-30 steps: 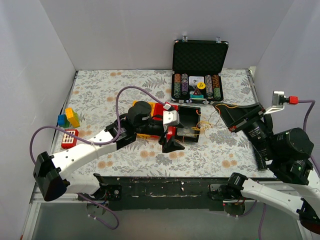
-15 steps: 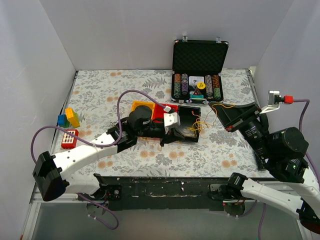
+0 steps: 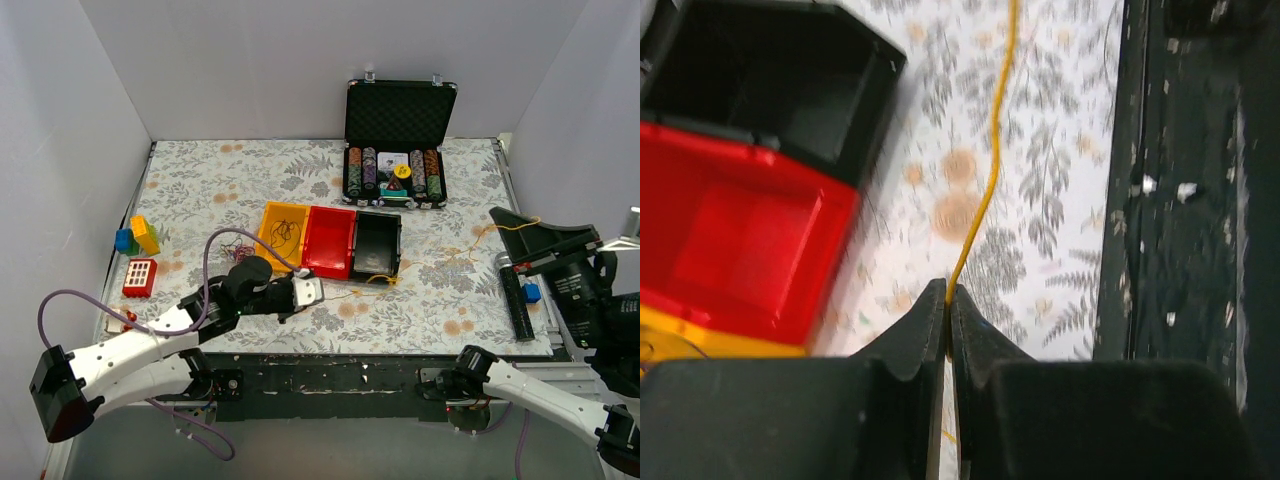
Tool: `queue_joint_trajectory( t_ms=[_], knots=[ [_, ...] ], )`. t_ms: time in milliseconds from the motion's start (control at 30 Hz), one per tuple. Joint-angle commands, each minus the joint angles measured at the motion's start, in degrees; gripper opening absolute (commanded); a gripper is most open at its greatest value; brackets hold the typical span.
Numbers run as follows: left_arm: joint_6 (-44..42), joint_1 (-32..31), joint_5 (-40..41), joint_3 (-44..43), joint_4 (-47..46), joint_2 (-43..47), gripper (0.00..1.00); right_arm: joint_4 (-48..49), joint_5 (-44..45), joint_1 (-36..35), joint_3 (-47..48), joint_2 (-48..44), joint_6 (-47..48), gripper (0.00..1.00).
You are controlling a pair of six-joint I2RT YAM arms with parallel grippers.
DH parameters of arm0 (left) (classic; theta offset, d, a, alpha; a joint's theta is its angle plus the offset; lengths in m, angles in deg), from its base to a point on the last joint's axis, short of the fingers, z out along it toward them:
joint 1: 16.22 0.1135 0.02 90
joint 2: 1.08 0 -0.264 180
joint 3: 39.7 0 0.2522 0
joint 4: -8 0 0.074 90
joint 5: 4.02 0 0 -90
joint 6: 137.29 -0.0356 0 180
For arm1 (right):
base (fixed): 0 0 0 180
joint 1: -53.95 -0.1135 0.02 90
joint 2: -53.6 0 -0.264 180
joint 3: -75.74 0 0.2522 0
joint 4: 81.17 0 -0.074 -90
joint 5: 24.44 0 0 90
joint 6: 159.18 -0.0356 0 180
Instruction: Untangle the cables
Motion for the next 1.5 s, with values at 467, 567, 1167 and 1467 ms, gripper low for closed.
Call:
queue_joint_trajectory(
  t_ms=[467,567,1167,1467],
  knots=[
    [-17.9,-0.1,16.6,16.8,14.8,10.3,0.0,-5.5,13.0,0.1,11.4,-3.1,8.2,0.01],
    [-19.2,-0.1,19.6,19.3,15.2,12.5,0.0,-6.3,13.4,0.1,14.2,-3.7,9.4,0.01],
    [-10.7,-0.1,11.6,-1.2,18.6,15.4,0.0,6.4,6.5,0.1,-7.3,5.7,5.8,0.01],
    [-10.2,-0.1,6.5,-8.0,25.1,18.1,0.0,17.3,9.5,0.3,-7.1,22.7,13.7,0.01]
  ],
)
